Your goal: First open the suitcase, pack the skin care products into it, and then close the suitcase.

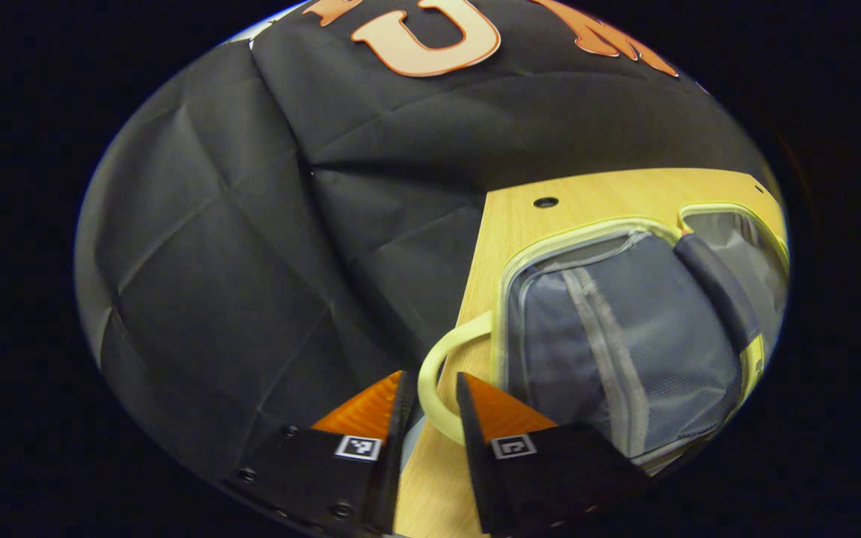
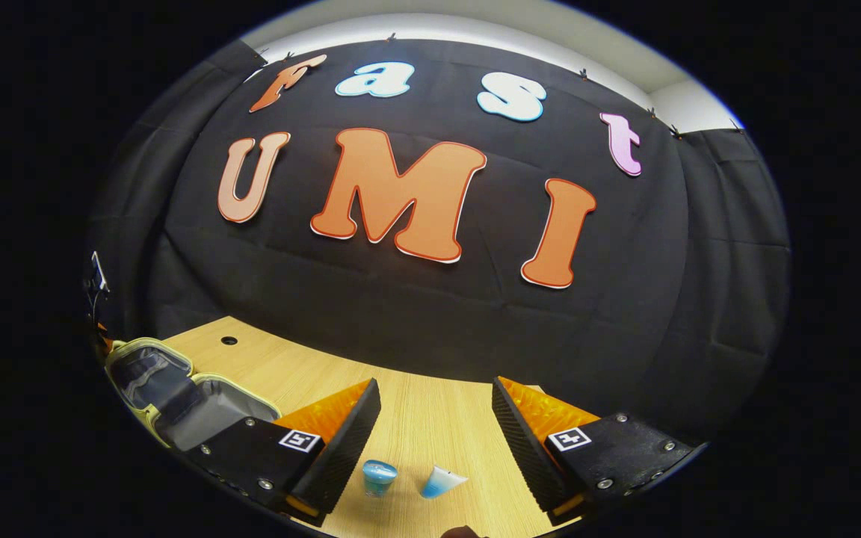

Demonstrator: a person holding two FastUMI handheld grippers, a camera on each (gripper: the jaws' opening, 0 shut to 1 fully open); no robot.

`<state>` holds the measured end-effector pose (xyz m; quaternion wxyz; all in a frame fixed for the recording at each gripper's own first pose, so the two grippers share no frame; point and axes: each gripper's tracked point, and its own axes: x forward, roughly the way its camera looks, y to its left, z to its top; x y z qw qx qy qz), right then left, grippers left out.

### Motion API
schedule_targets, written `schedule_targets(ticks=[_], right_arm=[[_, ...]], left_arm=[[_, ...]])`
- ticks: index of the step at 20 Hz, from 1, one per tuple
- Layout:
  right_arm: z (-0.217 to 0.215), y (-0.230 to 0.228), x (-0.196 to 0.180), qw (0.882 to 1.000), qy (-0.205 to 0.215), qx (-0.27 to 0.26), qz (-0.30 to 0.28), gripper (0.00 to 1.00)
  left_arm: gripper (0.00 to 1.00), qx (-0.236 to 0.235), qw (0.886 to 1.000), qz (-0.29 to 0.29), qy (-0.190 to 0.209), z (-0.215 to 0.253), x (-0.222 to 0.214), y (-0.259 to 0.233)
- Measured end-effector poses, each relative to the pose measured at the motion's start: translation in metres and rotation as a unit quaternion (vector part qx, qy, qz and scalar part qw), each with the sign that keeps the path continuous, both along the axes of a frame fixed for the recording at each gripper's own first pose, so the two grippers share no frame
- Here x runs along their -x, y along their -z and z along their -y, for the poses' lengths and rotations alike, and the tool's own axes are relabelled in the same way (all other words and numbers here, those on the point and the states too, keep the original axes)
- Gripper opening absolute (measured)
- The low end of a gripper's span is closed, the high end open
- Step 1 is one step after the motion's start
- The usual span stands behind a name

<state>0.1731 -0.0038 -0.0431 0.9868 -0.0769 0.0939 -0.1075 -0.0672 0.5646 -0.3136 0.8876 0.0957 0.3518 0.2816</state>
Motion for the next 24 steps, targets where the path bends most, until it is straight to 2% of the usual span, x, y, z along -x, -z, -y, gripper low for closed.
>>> schedule_targets(ticks=[2,3,4,6,10,11,12,15,16,18,24], right_arm=[[0.008,0.001,0.001,1.0,-0.008,-0.003,0.001,0.95],[0.013,0.002,0.002,1.0,-0.011,-0.004,0.002,0.95],[0.017,0.001,0.003,1.0,-0.015,-0.005,0.005,0.95],[0.025,0.007,0.006,0.999,-0.026,-0.017,0.004,0.95],[0.041,0.024,0.016,0.998,-0.045,-0.038,-0.004,0.95],[0.043,0.029,0.018,0.998,-0.05,-0.04,-0.006,0.95],[0.047,0.034,0.021,0.997,-0.056,-0.042,-0.011,0.95],[0.059,0.053,0.031,0.996,-0.072,-0.05,-0.03,0.95],[0.064,0.058,0.033,0.995,-0.075,-0.052,-0.035,0.95],[0.075,0.068,0.036,0.994,-0.081,-0.057,-0.044,0.95],[0.091,0.109,0.036,0.99,-0.107,-0.057,-0.073,0.95]], left_arm=[[0.74,-0.013,1.0,0.022,0.006,0.024,-0.009,-0.019],[0.75,-0.02,0.999,0.037,0.009,0.036,-0.013,-0.028],[0.83,-0.025,0.998,0.052,0.015,0.051,-0.019,-0.043],[0.9,-0.029,0.996,0.075,0.031,0.086,-0.025,-0.075],[0.95,-0.022,0.989,0.121,0.084,0.186,-0.069,-0.113],[1.0,-0.015,0.986,0.133,0.102,0.213,-0.08,-0.121],[0.97,-0.006,0.983,0.143,0.116,0.239,-0.091,-0.128],[0.97,0.029,0.971,0.177,0.161,0.32,-0.122,-0.142],[1.0,0.038,0.968,0.183,0.169,0.344,-0.132,-0.145],[0.97,0.056,0.96,0.198,0.19,0.393,-0.142,-0.15],[0.97,0.095,0.938,0.211,0.26,0.508,-0.177,-0.138]])
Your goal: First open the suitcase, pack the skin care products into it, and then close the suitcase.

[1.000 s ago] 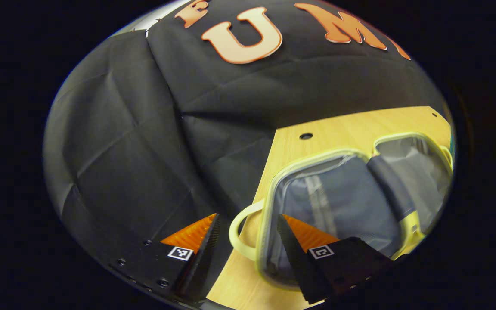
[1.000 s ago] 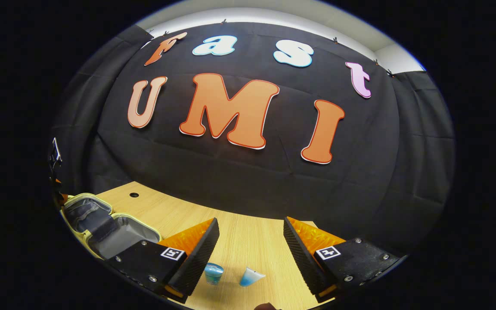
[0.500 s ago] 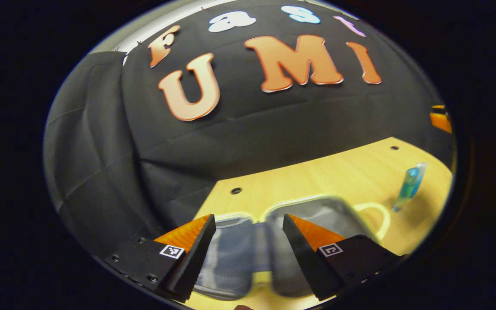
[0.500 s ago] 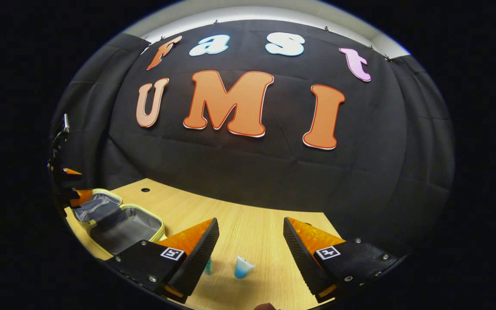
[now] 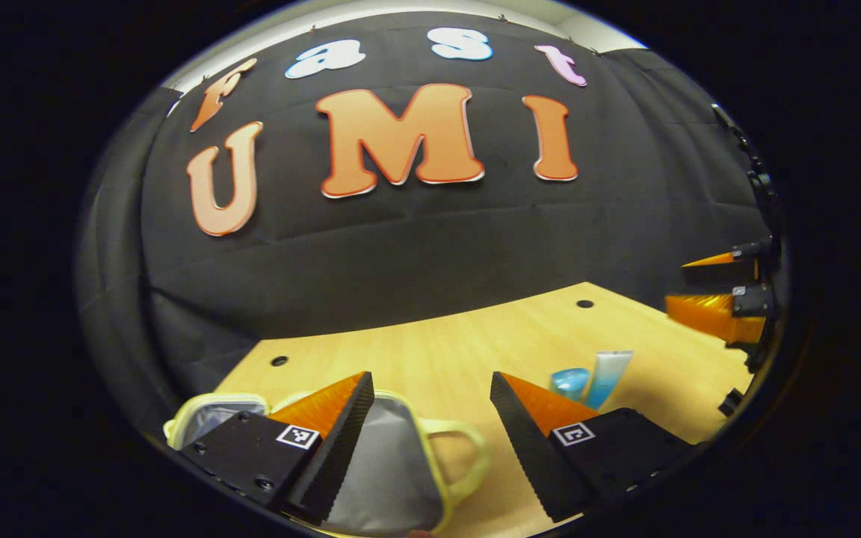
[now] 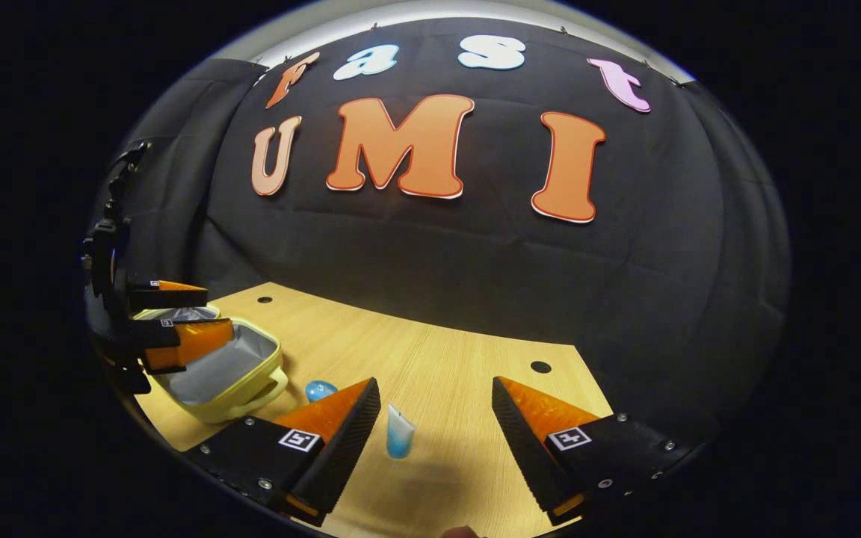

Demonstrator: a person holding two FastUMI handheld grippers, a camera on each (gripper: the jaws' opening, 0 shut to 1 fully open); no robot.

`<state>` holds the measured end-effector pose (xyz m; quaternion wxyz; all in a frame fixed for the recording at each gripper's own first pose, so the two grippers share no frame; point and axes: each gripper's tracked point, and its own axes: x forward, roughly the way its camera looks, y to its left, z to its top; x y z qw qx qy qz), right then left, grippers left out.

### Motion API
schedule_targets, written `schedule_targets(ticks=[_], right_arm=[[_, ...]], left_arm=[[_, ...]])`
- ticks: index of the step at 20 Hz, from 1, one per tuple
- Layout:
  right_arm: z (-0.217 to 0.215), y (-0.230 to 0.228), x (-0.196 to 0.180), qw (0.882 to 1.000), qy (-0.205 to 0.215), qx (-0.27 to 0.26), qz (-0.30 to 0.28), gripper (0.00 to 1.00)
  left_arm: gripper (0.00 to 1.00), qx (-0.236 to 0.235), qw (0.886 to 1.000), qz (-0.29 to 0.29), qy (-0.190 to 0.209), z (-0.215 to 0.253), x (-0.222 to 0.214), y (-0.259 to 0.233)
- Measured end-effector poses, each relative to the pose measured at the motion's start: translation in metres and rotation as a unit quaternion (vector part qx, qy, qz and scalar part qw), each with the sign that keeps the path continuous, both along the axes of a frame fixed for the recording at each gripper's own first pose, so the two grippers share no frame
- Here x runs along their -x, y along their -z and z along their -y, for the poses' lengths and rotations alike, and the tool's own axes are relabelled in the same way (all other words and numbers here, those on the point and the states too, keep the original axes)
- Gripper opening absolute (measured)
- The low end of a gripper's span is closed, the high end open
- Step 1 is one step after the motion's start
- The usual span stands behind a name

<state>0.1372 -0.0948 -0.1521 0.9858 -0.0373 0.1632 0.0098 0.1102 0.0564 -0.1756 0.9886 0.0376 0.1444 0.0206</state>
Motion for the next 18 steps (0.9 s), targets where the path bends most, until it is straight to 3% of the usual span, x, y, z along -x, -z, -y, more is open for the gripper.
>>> schedule_targets(ticks=[6,13,17,18], right_arm=[[-0.001,0.025,-0.003,1.0,-0.017,-0.011,-0.015,0.95],[-0.005,0.071,-0.02,0.999,-0.042,-0.004,-0.024,0.95],[-0.008,0.112,-0.023,0.997,-0.059,0.009,-0.054,0.96],[-0.01,0.121,-0.026,0.996,-0.064,0.011,-0.06,0.96]], left_arm=[[0.97,0.056,0.998,0.001,0.03,0.08,-0.021,0.046],[0.95,0.077,0.995,-0.038,0.048,0.116,-0.054,0.113],[0.88,0.091,0.993,-0.063,0.042,0.124,-0.06,0.143],[0.8,0.09,0.993,-0.064,0.044,0.128,-0.058,0.144]])
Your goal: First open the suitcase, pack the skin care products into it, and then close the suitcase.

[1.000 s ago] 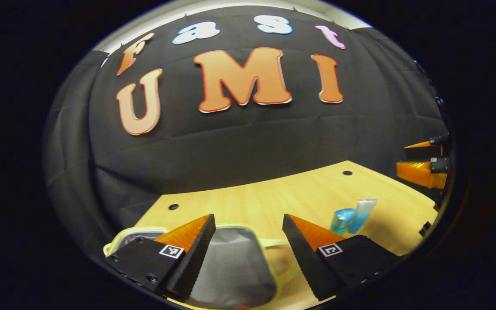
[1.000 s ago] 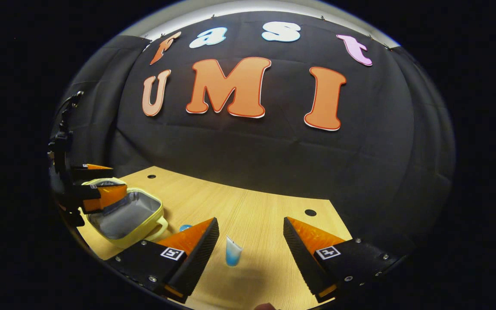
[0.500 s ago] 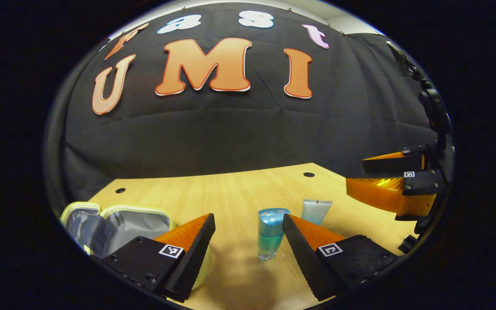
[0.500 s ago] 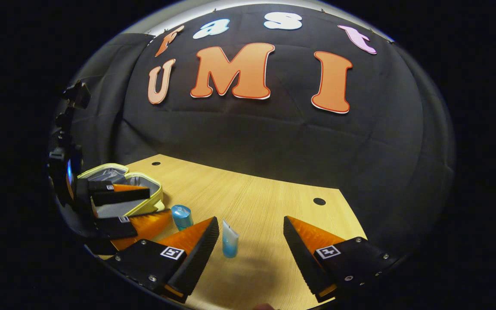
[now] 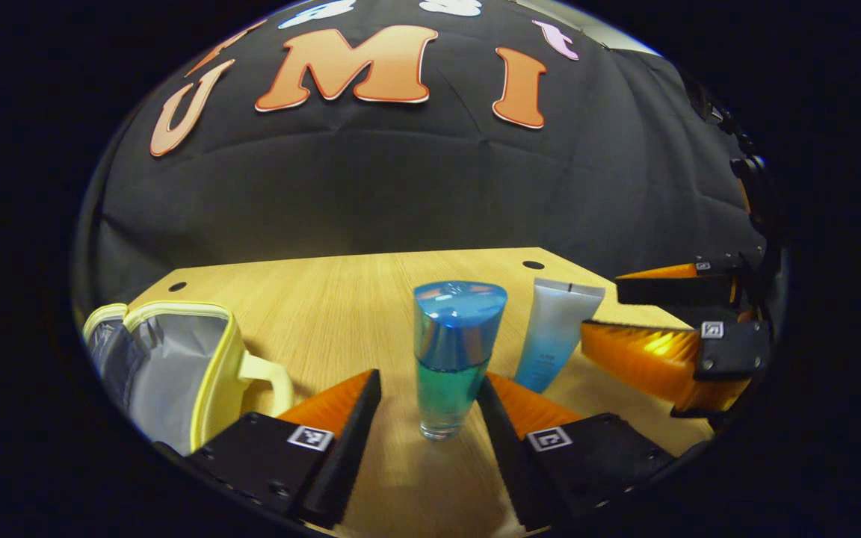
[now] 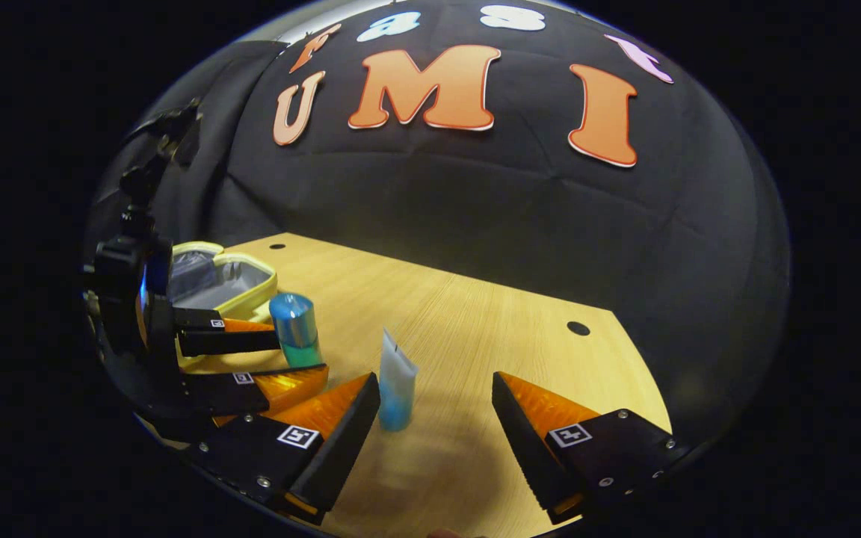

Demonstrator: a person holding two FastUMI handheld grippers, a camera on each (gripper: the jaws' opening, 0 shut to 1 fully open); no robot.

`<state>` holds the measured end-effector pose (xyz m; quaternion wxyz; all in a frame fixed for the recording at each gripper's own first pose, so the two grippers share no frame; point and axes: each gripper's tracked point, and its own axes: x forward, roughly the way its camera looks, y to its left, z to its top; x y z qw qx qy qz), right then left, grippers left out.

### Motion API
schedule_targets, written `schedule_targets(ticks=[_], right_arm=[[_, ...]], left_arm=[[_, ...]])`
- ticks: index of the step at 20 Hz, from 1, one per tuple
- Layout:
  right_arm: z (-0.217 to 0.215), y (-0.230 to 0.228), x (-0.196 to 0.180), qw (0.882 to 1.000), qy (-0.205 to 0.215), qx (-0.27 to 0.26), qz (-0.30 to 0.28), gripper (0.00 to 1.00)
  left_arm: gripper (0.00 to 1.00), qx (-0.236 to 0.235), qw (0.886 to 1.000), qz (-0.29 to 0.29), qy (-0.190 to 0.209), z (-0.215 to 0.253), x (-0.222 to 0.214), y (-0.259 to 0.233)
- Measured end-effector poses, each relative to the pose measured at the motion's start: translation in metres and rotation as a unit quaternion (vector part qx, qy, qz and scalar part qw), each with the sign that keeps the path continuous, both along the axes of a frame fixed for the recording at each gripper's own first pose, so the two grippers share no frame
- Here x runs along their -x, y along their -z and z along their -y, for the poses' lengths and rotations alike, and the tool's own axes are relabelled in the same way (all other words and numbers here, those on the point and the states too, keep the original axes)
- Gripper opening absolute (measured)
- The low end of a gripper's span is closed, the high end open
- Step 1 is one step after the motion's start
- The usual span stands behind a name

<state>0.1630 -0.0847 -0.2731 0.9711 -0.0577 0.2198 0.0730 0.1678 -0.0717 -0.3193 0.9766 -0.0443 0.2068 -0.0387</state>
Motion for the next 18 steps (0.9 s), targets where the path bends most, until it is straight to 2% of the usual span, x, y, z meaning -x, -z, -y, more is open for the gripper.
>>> schedule_targets(ticks=[2,4,6,8,12,15,17,18], right_arm=[[-0.005,0.017,-0.001,1.0,-0.014,0.0,-0.014,0.96],[-0.01,0.031,-0.004,0.999,-0.027,-0.004,-0.026,0.96],[-0.02,0.044,-0.008,0.998,-0.034,-0.021,-0.044,0.96],[-0.031,0.051,-0.014,0.997,-0.038,-0.044,-0.055,0.94],[-0.041,0.061,-0.021,0.996,-0.043,-0.054,-0.062,0.78],[-0.042,0.062,-0.024,0.996,-0.037,-0.055,-0.062,0.58],[-0.045,0.061,-0.026,0.994,-0.034,-0.074,-0.075,0.45],[-0.042,0.061,-0.024,0.994,-0.029,-0.074,-0.078,0.43]], left_arm=[[0.61,-0.005,1.0,-0.007,0.009,0.006,-0.006,0.008],[0.58,-0.004,1.0,-0.014,0.007,0.008,-0.016,0.017],[0.46,-0.007,1.0,-0.009,0.009,0.005,-0.009,0.01],[0.46,-0.001,1.0,-0.012,0.005,0.004,-0.01,0.011],[0.46,0.004,1.0,-0.015,-0.016,-0.01,-0.006,0.003],[0.46,0.005,1.0,-0.01,-0.021,-0.015,-0.007,-0.009],[0.46,0.0,1.0,-0.001,-0.021,-0.02,-0.008,-0.023],[0.46,0.0,1.0,0.003,-0.02,-0.021,-0.008,-0.03]])
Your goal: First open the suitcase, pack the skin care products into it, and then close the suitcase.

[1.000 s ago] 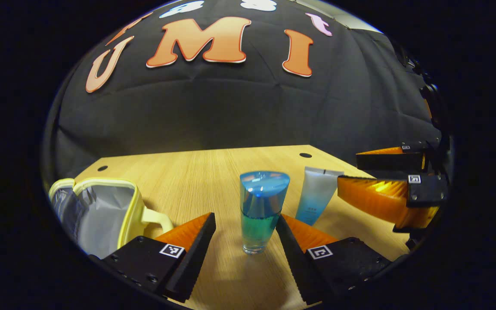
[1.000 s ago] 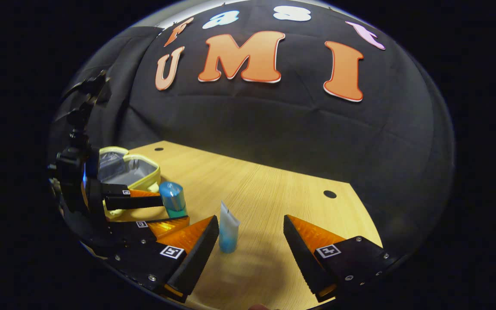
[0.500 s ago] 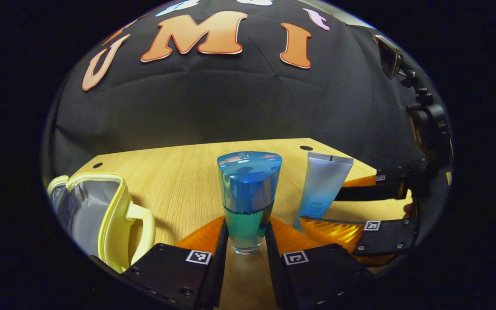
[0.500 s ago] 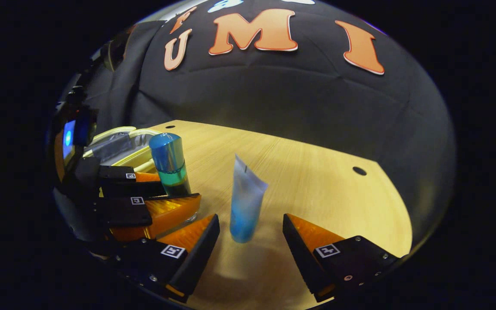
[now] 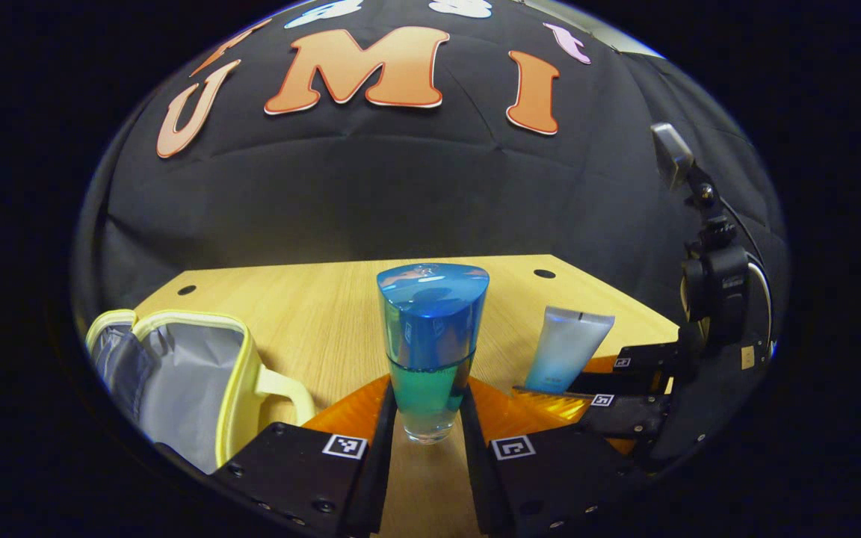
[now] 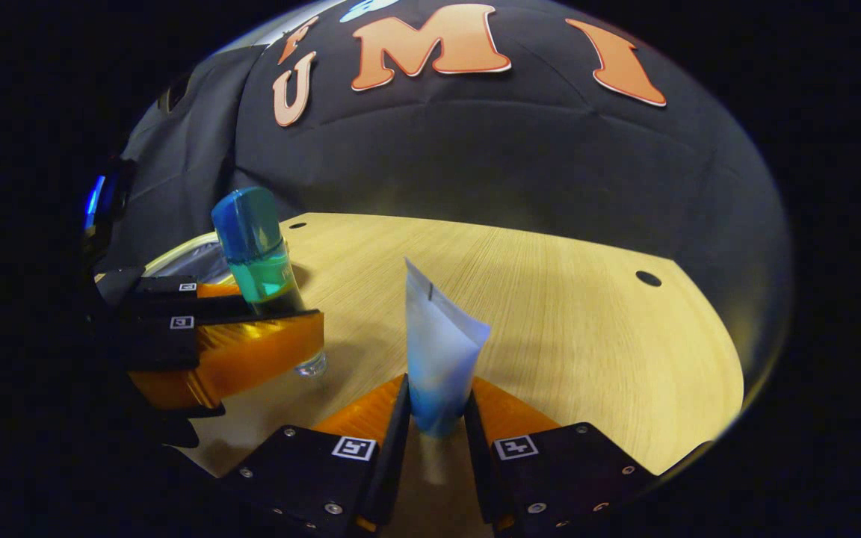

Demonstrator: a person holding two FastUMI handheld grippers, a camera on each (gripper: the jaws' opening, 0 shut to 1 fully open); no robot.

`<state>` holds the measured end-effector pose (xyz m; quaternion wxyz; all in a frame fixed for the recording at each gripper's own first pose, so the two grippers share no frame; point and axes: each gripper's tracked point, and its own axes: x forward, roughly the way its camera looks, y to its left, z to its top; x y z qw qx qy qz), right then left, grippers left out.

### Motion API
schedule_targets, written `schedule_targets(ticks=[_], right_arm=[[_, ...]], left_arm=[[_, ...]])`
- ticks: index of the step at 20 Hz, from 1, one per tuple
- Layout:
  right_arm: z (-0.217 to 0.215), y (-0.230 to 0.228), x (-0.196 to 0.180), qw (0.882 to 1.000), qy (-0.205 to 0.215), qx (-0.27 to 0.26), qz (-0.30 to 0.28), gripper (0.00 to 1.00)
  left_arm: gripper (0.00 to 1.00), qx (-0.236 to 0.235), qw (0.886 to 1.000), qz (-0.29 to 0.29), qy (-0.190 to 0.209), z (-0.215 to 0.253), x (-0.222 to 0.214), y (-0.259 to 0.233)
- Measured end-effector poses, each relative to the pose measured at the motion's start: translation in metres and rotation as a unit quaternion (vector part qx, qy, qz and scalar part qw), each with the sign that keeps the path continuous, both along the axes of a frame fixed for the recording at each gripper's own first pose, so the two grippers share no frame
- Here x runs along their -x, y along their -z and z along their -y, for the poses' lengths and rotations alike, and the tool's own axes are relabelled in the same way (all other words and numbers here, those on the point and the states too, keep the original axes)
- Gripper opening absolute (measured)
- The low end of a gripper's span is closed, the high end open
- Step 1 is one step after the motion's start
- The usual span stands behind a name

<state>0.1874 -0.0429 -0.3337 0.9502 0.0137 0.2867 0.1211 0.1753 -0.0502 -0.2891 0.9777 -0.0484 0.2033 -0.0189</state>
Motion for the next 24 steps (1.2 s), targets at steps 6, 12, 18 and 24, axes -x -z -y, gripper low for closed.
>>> schedule_targets(ticks=[6,12,18,24], right_arm=[[-0.015,-0.056,-0.001,1.0,0.005,-0.025,0.017,0.42],[-0.051,-0.125,0.006,0.998,-0.017,-0.047,0.037,0.41],[-0.106,-0.179,0.015,0.995,-0.058,-0.051,0.064,0.41],[-0.173,-0.2,0.033,0.99,-0.11,-0.047,0.069,0.41]], left_arm=[[0.46,-0.018,1.0,0.022,-0.012,-0.026,0.005,-0.053],[0.46,-0.027,0.998,0.002,-0.053,-0.09,0.038,-0.084],[0.46,-0.048,0.993,-0.021,-0.102,-0.173,0.084,-0.097],[0.48,-0.047,0.988,-0.063,-0.13,-0.237,0.111,-0.064]])
